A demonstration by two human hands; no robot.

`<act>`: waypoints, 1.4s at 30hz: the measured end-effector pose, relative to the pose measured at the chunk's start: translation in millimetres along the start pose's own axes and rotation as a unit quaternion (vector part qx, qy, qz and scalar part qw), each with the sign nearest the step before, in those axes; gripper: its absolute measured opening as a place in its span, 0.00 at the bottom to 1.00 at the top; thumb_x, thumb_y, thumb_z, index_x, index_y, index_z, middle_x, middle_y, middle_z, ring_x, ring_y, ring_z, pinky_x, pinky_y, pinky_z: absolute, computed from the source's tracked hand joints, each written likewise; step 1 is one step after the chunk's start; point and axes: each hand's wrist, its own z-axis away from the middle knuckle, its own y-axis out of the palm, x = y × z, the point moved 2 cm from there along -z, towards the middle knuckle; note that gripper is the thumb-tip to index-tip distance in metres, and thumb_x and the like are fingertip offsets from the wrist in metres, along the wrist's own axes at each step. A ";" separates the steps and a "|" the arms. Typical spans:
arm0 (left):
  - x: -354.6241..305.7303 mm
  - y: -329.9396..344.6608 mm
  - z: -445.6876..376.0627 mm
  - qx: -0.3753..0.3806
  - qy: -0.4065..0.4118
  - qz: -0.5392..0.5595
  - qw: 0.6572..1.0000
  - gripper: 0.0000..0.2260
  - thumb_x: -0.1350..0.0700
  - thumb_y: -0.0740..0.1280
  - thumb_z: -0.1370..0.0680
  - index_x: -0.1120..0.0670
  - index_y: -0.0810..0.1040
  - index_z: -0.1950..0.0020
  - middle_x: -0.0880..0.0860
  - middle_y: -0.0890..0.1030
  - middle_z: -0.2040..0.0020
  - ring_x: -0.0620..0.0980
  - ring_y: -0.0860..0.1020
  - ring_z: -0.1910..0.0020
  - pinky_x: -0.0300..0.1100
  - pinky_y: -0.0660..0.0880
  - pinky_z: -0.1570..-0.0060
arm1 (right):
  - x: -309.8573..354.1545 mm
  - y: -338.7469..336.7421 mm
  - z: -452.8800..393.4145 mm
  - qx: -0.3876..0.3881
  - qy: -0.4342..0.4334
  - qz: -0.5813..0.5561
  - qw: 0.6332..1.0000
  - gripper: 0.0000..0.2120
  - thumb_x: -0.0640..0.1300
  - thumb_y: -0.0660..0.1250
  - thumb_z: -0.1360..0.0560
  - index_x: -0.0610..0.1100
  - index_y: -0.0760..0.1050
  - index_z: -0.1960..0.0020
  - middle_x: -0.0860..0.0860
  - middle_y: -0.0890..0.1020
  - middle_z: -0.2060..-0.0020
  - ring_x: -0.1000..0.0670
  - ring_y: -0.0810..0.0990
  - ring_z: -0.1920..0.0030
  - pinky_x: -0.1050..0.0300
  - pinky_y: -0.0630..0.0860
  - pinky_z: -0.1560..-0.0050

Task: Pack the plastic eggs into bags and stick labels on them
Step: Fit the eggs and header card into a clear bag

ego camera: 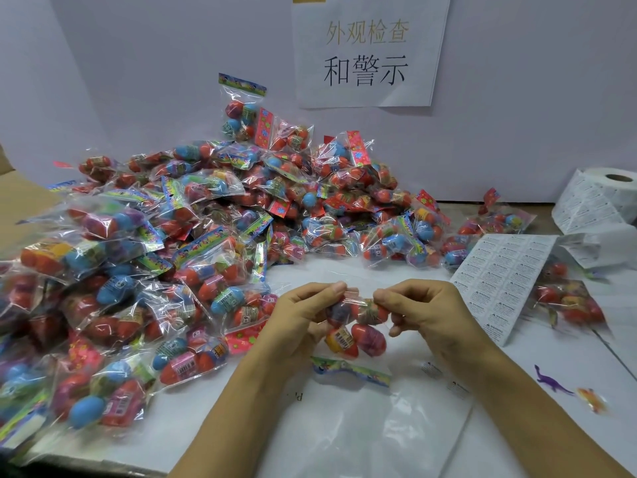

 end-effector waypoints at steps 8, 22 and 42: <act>0.9 -2.6 -1.2 0.010 -0.015 -0.016 1.000 0.11 0.53 0.75 0.33 0.59 0.87 0.56 0.57 0.86 0.54 0.51 0.84 0.58 0.43 0.81 0.54 | -0.4 -7.0 -2.8 0.014 0.029 -0.027 0.999 0.09 0.43 0.76 0.35 0.38 0.87 0.60 0.45 0.83 0.67 0.54 0.78 0.69 0.61 0.79 0.69; 5.0 -8.4 -8.3 -0.020 0.005 -0.093 0.995 0.14 0.46 0.68 0.22 0.54 0.88 0.54 0.56 0.87 0.51 0.50 0.84 0.55 0.45 0.82 0.58 | -2.1 -13.3 -5.5 0.030 0.100 -0.085 0.991 0.11 0.27 0.66 0.26 0.35 0.87 0.57 0.39 0.85 0.59 0.49 0.83 0.64 0.60 0.82 0.63; 1.7 -13.4 -11.4 -0.054 0.090 0.026 0.994 0.21 0.53 0.77 0.34 0.56 0.77 0.44 0.58 0.85 0.53 0.54 0.84 0.64 0.47 0.81 0.64 | -7.9 -0.1 1.1 0.061 0.101 0.028 0.993 0.14 0.52 0.83 0.36 0.47 0.86 0.55 0.46 0.86 0.60 0.50 0.84 0.60 0.57 0.80 0.62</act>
